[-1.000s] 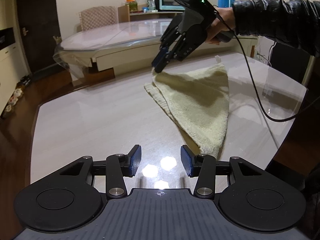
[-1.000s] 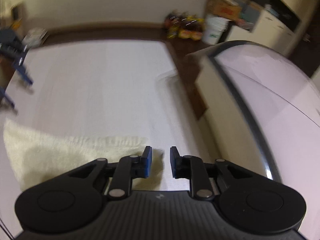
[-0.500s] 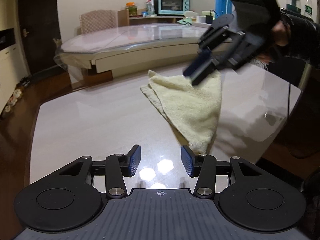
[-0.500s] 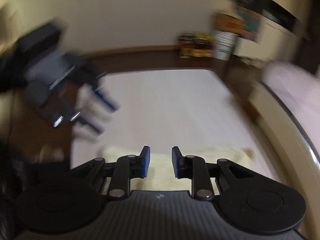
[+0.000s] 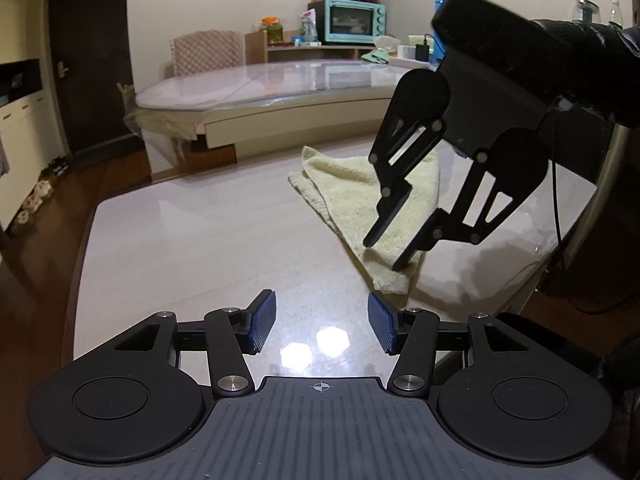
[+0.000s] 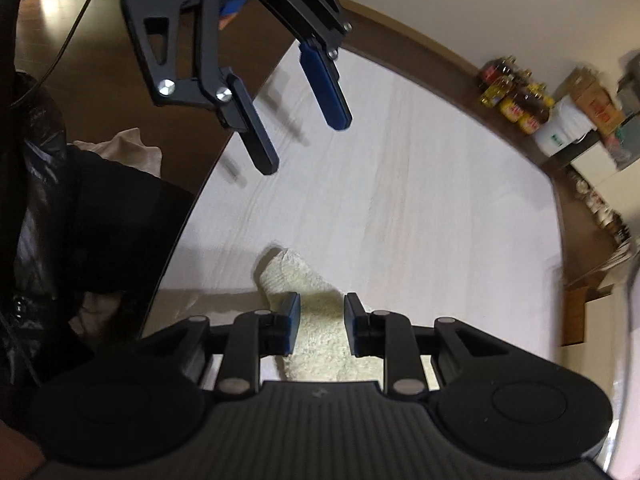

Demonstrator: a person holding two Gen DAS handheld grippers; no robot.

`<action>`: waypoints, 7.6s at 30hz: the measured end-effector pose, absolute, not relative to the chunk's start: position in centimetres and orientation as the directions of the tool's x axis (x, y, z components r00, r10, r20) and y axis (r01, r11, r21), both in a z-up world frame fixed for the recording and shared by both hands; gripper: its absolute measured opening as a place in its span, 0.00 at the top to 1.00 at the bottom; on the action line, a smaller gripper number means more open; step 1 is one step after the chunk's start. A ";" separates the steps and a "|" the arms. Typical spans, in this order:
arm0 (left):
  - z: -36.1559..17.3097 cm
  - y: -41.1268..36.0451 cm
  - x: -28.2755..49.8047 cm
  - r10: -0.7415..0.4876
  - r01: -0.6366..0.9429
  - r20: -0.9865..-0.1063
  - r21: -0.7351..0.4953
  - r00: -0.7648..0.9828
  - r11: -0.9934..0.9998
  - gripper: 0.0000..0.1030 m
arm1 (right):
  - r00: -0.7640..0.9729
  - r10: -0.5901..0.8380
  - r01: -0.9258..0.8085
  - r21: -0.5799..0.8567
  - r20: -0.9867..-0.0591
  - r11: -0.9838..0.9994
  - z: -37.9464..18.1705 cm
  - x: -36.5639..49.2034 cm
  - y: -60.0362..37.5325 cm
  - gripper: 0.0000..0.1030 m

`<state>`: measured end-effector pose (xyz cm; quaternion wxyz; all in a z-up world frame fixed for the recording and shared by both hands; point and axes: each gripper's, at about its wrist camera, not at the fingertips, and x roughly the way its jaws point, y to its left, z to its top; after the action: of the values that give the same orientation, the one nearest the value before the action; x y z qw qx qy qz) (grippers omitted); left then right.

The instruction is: Fold towel

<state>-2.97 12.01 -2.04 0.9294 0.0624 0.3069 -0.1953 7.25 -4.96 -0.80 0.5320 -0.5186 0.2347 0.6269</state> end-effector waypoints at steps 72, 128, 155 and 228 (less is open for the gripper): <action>-4.9 1.5 4.5 -0.530 0.666 -0.687 -0.089 0.497 0.741 0.45 | 0.100 0.698 -0.883 0.260 -0.709 0.391 -1.5 32.2 -12.3 0.75; -5.1 1.3 3.8 -0.520 0.657 -0.688 -0.084 0.506 0.750 0.44 | 0.476 0.597 -0.489 0.369 -0.646 0.790 -4.8 27.8 -34.1 0.62; -4.7 0.9 2.8 -0.499 0.638 -0.692 -0.073 0.521 0.767 0.41 | 0.560 0.553 -0.335 0.441 -0.617 0.832 -5.0 26.7 -33.7 0.91; -1.3 7.5 -2.1 -0.450 0.516 -0.596 -0.068 0.665 0.854 0.29 | 0.393 0.656 -0.904 -0.140 -0.644 0.404 -2.1 7.9 -14.6 0.72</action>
<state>-2.05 7.47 -1.26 0.9110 0.0534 0.3116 -0.2650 7.87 -14.61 -2.12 0.7983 -0.2435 0.2542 0.4886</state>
